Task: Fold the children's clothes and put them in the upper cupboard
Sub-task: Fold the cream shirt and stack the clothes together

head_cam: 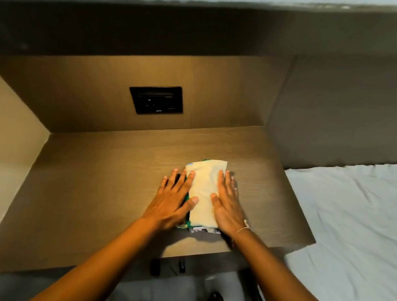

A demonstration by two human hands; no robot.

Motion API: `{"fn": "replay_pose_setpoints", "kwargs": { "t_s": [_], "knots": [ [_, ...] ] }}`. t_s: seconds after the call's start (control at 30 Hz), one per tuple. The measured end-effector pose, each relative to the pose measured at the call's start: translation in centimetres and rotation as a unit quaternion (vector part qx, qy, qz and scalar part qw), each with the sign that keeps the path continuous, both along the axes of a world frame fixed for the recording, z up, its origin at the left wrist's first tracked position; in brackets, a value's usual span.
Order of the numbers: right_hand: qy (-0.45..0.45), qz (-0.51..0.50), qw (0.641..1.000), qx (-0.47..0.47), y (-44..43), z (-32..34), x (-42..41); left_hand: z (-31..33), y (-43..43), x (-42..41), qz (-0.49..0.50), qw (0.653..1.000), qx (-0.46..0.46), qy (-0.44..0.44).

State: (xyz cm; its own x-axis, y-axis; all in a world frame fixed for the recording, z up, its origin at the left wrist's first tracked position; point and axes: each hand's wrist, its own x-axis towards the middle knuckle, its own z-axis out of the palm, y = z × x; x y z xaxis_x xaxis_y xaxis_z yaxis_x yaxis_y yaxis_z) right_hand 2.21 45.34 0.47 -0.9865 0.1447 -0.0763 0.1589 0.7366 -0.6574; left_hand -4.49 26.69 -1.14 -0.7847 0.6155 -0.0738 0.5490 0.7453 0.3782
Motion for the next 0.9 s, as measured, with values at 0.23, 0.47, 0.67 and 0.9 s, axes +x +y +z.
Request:
{"fn": "replay_pose_setpoints", "kwargs": {
  "t_s": [0.23, 0.47, 0.67, 0.9],
  "knots": [
    [0.000, 0.059, 0.998, -0.020, -10.7, -0.4, -2.5, 0.0, -11.1, -0.4, 0.078, 0.997, -0.022, 0.005],
    [0.003, -0.027, 0.999, -0.020, -11.5, 0.9, -1.7, 0.8, -12.1, 0.2, 0.206, 0.978, 0.009, -0.019],
    [-0.152, -0.136, 0.975, -0.090, -12.2, 2.7, -2.3, 2.1, -7.1, 1.0, 0.422, 0.881, 0.122, -0.173],
    [-0.199, -0.169, 0.948, -0.184, -12.2, 3.8, -3.7, 4.0, -4.4, 0.9, 0.459, 0.843, 0.185, -0.211]
  ]
}}
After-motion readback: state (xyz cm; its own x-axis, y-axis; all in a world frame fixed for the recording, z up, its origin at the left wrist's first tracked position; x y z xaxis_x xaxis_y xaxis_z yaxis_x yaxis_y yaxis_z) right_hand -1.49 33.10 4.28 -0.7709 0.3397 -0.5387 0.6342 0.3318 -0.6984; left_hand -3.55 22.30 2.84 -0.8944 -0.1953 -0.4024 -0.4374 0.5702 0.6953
